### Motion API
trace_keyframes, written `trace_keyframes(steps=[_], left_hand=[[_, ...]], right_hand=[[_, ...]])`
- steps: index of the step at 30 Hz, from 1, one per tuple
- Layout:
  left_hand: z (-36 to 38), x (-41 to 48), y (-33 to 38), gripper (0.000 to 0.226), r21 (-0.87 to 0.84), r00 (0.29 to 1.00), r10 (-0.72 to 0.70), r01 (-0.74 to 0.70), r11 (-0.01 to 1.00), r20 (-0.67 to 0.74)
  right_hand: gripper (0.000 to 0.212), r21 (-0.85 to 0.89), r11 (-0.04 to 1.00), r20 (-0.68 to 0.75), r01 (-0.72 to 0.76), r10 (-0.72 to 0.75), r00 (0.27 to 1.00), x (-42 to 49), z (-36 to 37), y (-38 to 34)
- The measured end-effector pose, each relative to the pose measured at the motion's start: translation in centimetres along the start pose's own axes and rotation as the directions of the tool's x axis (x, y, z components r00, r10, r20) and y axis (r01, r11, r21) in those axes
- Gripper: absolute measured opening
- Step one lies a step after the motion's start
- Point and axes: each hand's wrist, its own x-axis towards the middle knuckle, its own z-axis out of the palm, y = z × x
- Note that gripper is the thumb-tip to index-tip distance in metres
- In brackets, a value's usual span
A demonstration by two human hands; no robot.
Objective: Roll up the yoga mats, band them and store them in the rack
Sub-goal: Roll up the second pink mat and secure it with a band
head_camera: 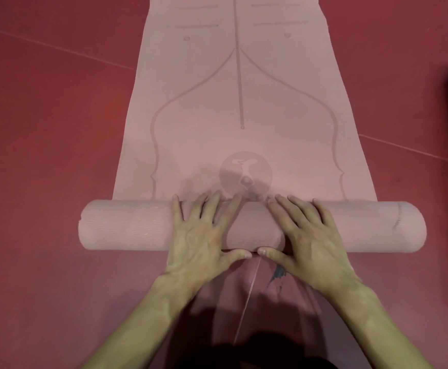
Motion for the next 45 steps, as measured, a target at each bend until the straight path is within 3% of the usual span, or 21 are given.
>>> trace_keyframes(steps=[5, 9, 16, 20, 25, 28, 33, 38, 45], left_hand=[[0.2, 0.6, -0.4, 0.099, 0.009, 0.999, 0.029, -0.028, 1.0, -0.044], [0.1, 1.0, -0.5, 0.098, -0.018, 0.998, 0.015, -0.016, 1.0, -0.055], [0.0, 1.1, -0.3, 0.097, -0.032, 0.999, -0.012, 0.011, 0.999, -0.046], [-0.1, 2.0, 0.3, 0.076, -0.104, 0.989, -0.121, 0.112, 0.988, -0.085], [0.6, 3.4, 0.5, 0.067, -0.051, 0.979, -0.181, 0.177, 0.983, -0.09], [0.8, 4.3, 0.1, 0.066, -0.043, 0.977, -0.191, 0.187, 0.981, -0.099], [0.7, 4.5, 0.6, 0.061, -0.048, 0.972, -0.217, 0.213, 0.976, -0.091], [1.1, 2.3, 0.9, 0.068, 0.033, 0.993, -0.09, 0.093, 0.995, -0.073], [0.6, 3.0, 0.6, 0.065, 0.057, 0.994, -0.101, 0.103, 0.993, -0.051]], right_hand=[[0.083, 0.154, 0.988, -0.004, -0.007, 0.007, 1.0, 1.1, -0.5, 0.5], [0.081, 0.182, 0.983, 0.065, 0.0, -0.012, 0.998, 1.8, -0.5, 1.2], [0.079, 0.236, 0.971, 0.018, 0.024, -0.029, 0.999, 1.8, -0.1, 1.8], [0.078, 0.259, 0.964, 0.015, 0.06, -0.066, 0.998, 3.6, -0.5, 2.7], [0.074, 0.247, 0.969, 0.025, 0.021, -0.028, 0.999, 4.2, -0.7, 2.7], [0.071, 0.147, 0.986, 0.011, -0.073, 0.072, 0.997, 3.6, -0.3, 1.4], [0.064, 0.048, 0.993, -0.032, -0.108, 0.109, 0.993, 3.4, 0.6, 0.3], [0.065, 0.021, 0.994, -0.006, -0.103, 0.103, 0.995, 3.8, 0.4, 0.5], [0.072, -0.031, 0.986, -0.01, -0.163, 0.162, 0.987, 3.8, 0.2, -0.8]])
